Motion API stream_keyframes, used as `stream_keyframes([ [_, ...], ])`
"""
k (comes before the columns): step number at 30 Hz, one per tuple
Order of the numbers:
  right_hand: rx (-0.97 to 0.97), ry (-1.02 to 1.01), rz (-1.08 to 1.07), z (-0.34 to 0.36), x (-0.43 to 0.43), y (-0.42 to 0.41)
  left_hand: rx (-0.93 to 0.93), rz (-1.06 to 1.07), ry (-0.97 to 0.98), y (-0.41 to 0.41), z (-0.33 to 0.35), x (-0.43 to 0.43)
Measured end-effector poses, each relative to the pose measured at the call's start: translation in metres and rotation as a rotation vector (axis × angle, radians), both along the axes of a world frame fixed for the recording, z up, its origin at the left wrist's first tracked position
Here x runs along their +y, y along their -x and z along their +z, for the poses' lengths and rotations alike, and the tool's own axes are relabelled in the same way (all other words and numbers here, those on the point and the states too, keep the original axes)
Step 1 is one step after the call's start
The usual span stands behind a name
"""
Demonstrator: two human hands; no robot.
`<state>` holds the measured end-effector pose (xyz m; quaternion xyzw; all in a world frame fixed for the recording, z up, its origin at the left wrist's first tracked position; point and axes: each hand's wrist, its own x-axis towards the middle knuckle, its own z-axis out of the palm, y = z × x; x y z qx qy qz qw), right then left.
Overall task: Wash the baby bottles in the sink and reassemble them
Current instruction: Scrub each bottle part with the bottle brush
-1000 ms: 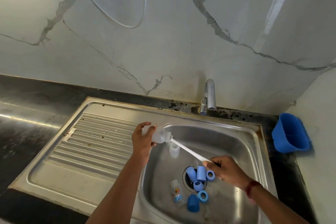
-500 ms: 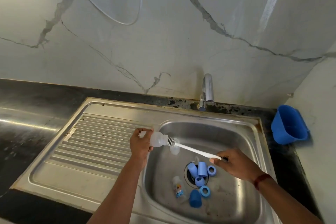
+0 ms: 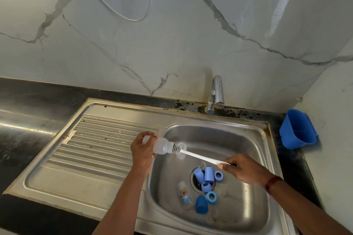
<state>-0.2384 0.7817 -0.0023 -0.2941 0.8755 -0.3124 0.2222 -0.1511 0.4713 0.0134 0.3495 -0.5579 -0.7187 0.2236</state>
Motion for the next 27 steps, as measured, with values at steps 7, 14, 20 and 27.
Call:
stream_keyframes([
  [7,-0.044,0.099,0.024,0.003,-0.007,0.008,0.015,0.058,-0.026,0.007,0.0,-0.008],
  [14,0.001,0.093,-0.1,-0.005,-0.011,0.018,0.0,0.172,-0.319,0.009,0.002,-0.006],
  [20,0.073,0.113,-0.26,-0.005,-0.017,0.007,0.094,0.133,-0.747,0.008,0.002,0.011],
  [27,0.279,0.137,-0.261,-0.013,-0.009,-0.013,-0.035,0.059,-0.475,0.015,0.002,0.031],
])
